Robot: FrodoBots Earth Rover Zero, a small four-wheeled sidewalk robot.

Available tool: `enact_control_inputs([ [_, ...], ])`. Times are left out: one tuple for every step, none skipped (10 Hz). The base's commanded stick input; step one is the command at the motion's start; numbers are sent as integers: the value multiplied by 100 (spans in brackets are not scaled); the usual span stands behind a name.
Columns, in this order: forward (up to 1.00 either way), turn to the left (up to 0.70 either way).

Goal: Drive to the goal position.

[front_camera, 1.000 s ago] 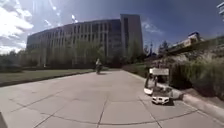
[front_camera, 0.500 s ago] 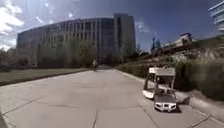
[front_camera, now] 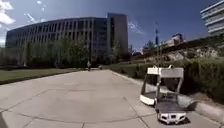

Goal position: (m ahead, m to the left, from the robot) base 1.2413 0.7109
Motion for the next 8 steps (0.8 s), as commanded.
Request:
enact_control_inputs([
  [70, 0],
  [70, 0],
  [70, 0],
  [70, 0],
  [70, 0],
  [70, 0],
  [70, 0],
  [70, 0],
])
